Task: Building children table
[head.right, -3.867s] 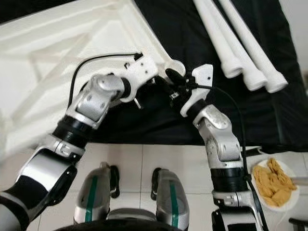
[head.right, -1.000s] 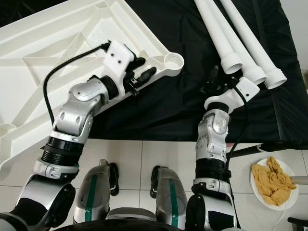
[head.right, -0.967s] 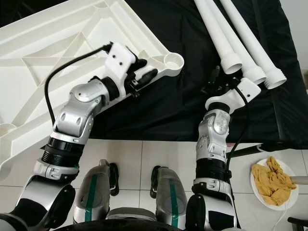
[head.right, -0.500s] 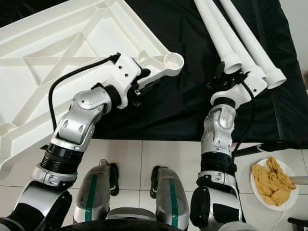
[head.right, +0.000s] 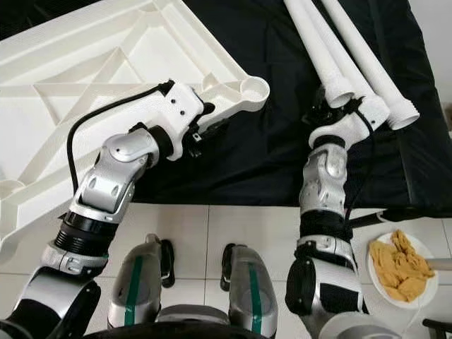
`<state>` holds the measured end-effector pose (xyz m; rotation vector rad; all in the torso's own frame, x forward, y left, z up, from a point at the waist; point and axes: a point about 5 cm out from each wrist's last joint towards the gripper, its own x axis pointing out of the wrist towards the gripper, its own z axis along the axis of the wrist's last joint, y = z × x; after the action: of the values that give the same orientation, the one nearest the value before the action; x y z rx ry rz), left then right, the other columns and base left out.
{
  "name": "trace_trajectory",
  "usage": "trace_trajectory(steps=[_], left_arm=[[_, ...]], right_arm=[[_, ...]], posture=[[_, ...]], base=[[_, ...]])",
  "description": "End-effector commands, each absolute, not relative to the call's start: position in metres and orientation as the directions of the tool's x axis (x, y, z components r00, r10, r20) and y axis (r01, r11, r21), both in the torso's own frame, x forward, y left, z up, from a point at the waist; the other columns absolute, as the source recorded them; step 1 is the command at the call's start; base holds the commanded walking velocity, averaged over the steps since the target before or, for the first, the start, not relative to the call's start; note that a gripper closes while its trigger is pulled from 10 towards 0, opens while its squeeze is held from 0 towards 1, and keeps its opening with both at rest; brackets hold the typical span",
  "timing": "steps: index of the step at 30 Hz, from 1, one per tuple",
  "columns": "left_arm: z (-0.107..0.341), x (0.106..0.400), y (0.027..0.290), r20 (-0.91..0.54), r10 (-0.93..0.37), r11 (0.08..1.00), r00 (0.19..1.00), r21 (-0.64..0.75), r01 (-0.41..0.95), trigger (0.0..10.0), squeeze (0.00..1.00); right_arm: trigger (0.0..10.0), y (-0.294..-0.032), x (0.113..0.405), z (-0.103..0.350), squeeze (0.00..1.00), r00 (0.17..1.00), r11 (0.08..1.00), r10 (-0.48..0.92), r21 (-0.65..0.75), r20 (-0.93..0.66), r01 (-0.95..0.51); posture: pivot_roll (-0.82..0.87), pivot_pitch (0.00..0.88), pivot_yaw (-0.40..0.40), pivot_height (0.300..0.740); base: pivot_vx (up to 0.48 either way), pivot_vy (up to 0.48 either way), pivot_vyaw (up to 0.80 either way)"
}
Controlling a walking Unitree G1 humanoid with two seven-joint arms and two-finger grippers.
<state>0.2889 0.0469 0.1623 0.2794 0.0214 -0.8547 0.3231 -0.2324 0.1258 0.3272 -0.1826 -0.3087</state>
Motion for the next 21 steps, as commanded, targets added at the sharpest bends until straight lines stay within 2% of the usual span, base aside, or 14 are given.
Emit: trace_trajectory(steps=[1, 21], left_arm=[[0.166, 0.291, 0.048, -0.111, -0.699, 0.666, 0.706, 0.257, 0.7, 10.0, 0.0], [0.171, 0.291, 0.048, -0.103, -0.691, 0.671, 0.715, 0.277, 0.688, 10.0, 0.0]], right_arm=[[10.0, -0.233, 0.325, 0.118, 0.0, 0.944, 0.895, -0.318, 0.356, 0.083, 0.27], [10.0, -0.243, 0.349, 0.126, 0.0, 0.965, 0.87, -0.258, 0.446, 0.047, 0.211]], posture=[[0.07, 0.062, -0.022, 0.74], [0.08, 0.062, -0.015, 0.74]], base=[[0.0, 0.0, 0.0], [0.0, 0.0, 0.0]])
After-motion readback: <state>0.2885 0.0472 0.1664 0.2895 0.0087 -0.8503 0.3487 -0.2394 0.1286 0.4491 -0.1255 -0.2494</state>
